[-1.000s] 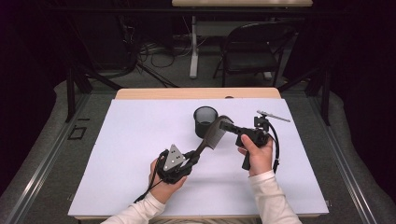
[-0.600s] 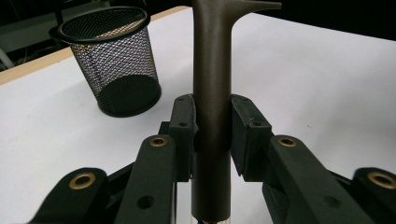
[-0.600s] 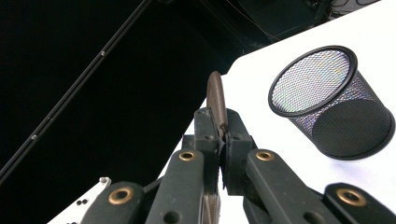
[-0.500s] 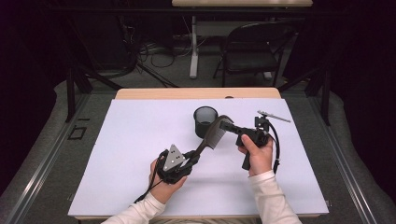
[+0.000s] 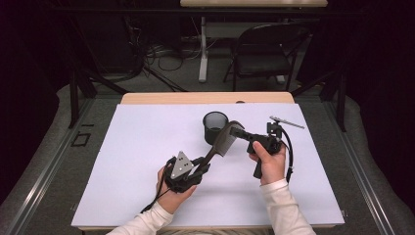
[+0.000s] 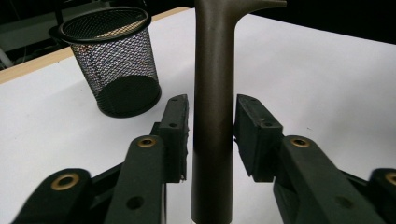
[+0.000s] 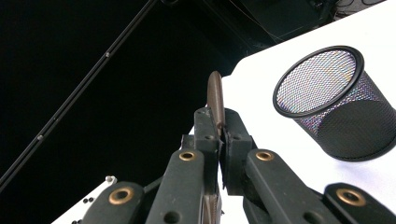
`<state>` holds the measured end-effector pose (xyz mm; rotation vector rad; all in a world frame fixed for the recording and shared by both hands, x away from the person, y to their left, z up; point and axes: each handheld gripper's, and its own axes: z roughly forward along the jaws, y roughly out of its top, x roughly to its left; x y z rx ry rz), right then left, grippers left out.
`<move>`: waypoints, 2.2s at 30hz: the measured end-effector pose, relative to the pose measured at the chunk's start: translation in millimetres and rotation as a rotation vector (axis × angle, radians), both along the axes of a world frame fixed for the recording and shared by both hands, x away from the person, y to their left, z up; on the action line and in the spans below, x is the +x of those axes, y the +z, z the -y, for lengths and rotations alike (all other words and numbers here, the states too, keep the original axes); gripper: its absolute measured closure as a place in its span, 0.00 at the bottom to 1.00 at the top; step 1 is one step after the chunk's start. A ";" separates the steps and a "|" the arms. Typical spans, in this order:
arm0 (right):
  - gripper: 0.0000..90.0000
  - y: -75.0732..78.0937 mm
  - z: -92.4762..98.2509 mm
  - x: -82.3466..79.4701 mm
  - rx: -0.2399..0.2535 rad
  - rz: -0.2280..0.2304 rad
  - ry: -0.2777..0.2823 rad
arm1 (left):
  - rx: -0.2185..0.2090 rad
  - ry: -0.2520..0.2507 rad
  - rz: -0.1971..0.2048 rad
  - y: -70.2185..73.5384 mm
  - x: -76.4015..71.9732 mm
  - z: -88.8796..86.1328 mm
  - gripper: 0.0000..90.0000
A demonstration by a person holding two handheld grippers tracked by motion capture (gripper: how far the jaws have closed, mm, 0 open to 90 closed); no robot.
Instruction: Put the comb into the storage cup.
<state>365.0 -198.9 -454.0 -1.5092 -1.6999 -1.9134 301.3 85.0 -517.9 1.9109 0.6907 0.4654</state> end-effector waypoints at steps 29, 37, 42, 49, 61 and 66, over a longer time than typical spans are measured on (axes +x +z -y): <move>0.97 0.4 4.4 0.6 0.000 0.023 -0.024 | -0.040 -0.005 -0.021 1.6 6.4 0.9 0.38; 0.97 -0.9 6.3 2.7 0.002 0.029 -0.037 | -0.040 0.004 -0.018 5.4 9.7 -1.2 0.38; 0.97 -1.0 9.0 2.9 -0.012 0.032 -0.041 | -0.030 0.025 -0.011 6.8 9.8 -2.7 0.38; 0.97 -1.5 13.9 4.0 -0.005 0.040 -0.071 | -0.056 0.056 -0.009 11.2 13.7 -11.2 0.38; 0.97 -1.0 20.8 4.1 -0.030 0.048 -0.088 | -0.056 0.044 -0.053 13.5 22.7 -19.4 0.29; 0.97 -1.1 22.5 4.1 -0.030 0.052 -0.096 | -0.044 0.070 -0.058 15.3 24.8 -23.7 0.29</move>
